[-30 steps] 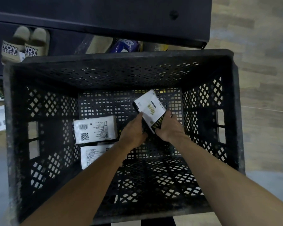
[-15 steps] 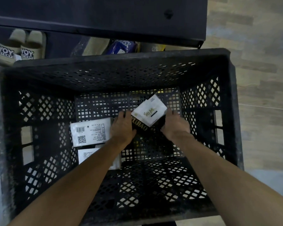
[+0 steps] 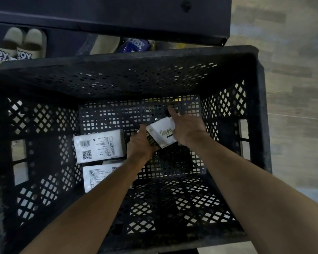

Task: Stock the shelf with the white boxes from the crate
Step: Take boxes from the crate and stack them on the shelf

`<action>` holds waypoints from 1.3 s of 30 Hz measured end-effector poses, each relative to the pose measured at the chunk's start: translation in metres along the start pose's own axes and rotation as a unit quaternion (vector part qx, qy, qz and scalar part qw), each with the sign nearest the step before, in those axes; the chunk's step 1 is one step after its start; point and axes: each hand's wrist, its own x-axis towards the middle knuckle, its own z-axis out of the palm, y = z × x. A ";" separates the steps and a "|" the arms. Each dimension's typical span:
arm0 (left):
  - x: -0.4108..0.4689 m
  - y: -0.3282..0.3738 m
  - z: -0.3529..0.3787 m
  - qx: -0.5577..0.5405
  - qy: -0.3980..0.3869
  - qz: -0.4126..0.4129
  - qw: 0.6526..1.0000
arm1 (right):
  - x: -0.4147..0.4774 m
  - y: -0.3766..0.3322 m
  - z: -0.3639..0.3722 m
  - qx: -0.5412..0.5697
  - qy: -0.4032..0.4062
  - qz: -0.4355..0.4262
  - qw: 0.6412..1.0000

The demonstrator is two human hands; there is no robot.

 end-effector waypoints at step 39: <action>-0.224 0.003 -0.341 0.164 0.127 0.336 0.919 | -0.276 -0.212 -0.236 0.149 0.256 0.063 0.953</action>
